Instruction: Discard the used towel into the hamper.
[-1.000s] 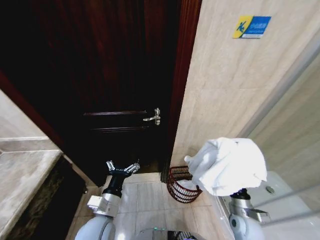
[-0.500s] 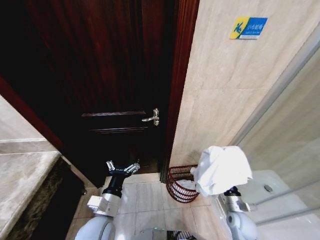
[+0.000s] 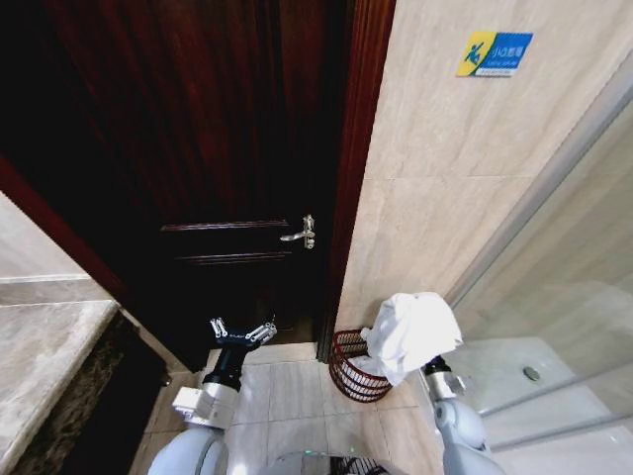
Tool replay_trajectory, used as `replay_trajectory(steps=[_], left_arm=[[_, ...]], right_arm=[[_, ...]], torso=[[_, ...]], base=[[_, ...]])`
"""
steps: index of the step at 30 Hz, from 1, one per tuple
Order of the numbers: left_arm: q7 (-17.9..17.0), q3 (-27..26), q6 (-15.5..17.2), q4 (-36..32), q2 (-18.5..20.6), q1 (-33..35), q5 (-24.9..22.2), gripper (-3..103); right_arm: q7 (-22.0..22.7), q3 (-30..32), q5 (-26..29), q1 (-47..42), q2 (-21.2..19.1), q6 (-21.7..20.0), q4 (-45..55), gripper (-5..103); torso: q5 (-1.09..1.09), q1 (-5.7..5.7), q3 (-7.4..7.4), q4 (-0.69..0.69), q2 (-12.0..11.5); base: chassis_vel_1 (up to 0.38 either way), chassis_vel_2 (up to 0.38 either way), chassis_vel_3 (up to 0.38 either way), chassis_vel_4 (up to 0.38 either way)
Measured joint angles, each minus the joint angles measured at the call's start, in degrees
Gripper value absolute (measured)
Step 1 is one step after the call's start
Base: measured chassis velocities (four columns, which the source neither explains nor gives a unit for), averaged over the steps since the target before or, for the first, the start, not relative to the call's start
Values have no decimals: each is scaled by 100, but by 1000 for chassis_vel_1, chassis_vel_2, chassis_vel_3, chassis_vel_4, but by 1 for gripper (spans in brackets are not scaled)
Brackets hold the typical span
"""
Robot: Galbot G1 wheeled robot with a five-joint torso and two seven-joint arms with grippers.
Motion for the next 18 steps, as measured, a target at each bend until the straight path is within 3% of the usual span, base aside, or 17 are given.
replay_trajectory(steps=[8,11,18], left_arm=[[0,0,0,0,0,0,0,100],[0,0,0,0,0,-1,0,100],[0,0,0,0,0,0,0,100]], right_arm=[[162,-161,-200,297,-28,-77,-541,11],[122,-240,-135,301,-83,-374,-794,11],[-74,-305,-176,318,-212,-570,-1227,11]], torso=[[1,0,0,0,0],[1,0,0,-1,-1],[1,-1,0,0,0]], base=[[0,0,0,0],[0,0,0,0],[0,0,0,0]])
